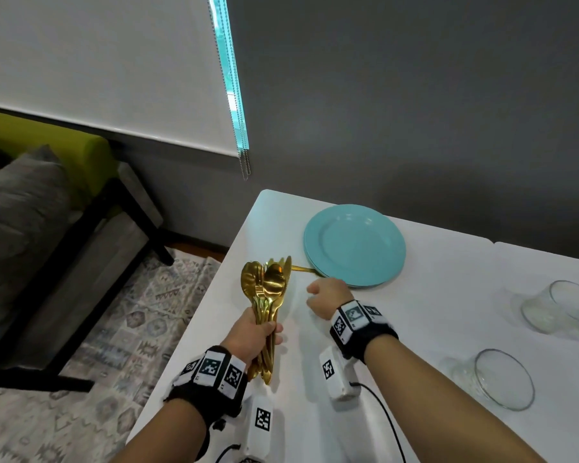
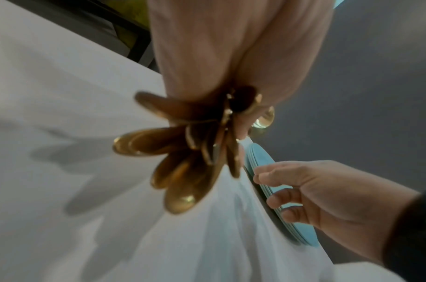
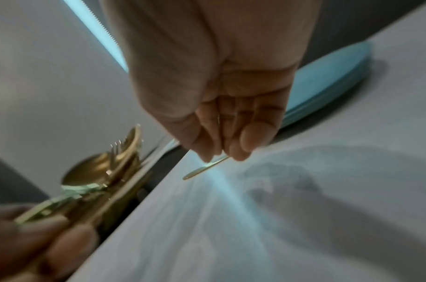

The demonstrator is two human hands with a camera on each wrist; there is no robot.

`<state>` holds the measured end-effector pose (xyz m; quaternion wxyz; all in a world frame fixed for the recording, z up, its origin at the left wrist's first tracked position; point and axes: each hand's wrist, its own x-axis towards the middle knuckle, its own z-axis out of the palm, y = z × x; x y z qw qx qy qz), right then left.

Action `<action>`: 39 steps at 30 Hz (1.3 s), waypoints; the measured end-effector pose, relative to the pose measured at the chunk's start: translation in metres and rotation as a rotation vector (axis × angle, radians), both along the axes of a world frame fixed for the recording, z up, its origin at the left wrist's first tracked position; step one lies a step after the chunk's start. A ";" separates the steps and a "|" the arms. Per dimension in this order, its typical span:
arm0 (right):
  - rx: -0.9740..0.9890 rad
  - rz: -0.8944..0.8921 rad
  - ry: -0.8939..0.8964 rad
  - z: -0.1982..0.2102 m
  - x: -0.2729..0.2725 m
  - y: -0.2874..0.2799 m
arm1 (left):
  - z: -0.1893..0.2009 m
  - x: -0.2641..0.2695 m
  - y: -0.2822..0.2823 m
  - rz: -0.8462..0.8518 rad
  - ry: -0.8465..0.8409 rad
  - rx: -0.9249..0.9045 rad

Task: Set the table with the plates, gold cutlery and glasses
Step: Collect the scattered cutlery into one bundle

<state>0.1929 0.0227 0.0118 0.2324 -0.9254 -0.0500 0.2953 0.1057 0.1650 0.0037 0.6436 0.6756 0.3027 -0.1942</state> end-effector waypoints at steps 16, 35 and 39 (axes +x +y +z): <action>-0.222 0.115 -0.171 -0.034 -0.014 0.019 | -0.012 -0.004 0.021 0.126 0.002 -0.007; -0.219 -0.500 0.093 -0.029 -0.108 -0.066 | -0.011 -0.032 -0.043 -0.051 0.010 -0.051; -0.227 -0.513 0.113 -0.026 -0.122 -0.073 | -0.008 -0.036 -0.053 -0.117 -0.003 -0.053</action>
